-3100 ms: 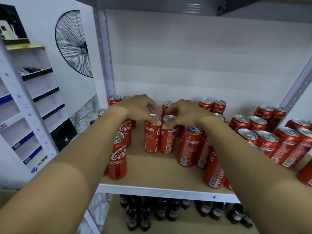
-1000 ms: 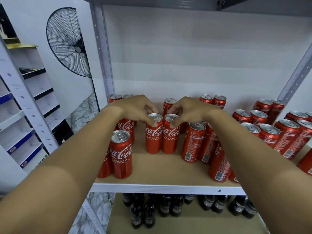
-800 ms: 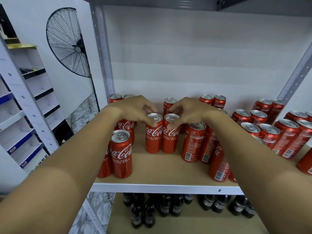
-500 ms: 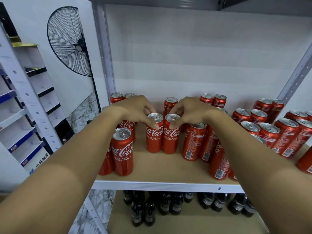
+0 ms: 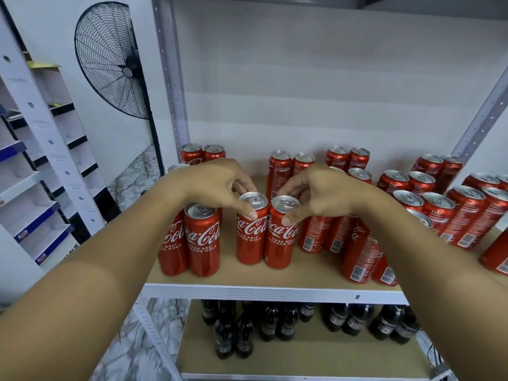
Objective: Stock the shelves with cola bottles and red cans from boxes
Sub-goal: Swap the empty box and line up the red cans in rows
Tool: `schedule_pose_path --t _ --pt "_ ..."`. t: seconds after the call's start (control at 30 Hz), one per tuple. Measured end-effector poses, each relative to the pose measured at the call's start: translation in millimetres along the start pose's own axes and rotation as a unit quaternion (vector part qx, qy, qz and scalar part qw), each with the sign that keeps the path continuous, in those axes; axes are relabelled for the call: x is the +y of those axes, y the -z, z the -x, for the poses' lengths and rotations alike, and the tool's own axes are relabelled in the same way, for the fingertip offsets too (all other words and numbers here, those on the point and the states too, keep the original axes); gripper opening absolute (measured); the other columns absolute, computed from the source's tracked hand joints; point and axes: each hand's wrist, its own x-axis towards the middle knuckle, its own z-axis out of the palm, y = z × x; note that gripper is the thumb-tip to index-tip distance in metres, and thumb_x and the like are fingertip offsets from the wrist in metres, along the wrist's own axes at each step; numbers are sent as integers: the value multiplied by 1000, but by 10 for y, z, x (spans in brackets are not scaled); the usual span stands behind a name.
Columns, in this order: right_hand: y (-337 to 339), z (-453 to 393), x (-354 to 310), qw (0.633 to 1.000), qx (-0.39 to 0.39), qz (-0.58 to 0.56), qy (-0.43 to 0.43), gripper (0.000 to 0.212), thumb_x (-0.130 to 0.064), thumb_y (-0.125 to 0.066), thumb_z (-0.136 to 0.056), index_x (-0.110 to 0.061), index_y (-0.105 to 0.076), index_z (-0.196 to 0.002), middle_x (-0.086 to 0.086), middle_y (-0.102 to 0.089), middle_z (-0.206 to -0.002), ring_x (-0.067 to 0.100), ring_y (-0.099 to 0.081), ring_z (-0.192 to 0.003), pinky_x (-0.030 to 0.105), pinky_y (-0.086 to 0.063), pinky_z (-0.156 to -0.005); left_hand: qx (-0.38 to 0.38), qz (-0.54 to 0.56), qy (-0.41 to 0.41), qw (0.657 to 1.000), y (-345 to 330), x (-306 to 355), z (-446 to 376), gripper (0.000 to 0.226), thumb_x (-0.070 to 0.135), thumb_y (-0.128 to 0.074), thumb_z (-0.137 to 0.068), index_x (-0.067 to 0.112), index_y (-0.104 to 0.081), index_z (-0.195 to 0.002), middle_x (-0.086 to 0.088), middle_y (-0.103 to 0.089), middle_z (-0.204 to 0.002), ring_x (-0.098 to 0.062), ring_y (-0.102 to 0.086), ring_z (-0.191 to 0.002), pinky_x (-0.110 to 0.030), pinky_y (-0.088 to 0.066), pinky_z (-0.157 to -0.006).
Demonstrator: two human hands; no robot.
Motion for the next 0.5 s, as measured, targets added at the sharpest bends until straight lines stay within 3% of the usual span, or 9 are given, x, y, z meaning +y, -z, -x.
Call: schedule_pose_path --t 0.27,0.5 --pt "-27 144 -7 1000 -2 -7 16 44 -41 -91 -69 -30 -77 -109 -16 -76 -102 2 -70 -96 43 -58 -91 20 20 -20 999 -116 94 152 40 45 -89 -74 30 -79 -109 21 -78 -99 13 -70 -84 -23 -58 -87" --pt "-46 205 -2 1000 4 -1 18 45 -41 -89 -72 -31 -76 -114 -15 -76 -105 6 -71 -96 45 -58 -89 42 32 -28 998 -195 88 184 44 50 -88 -74 30 -79 -112 21 -77 -102 10 -70 -92 -33 -60 -94"
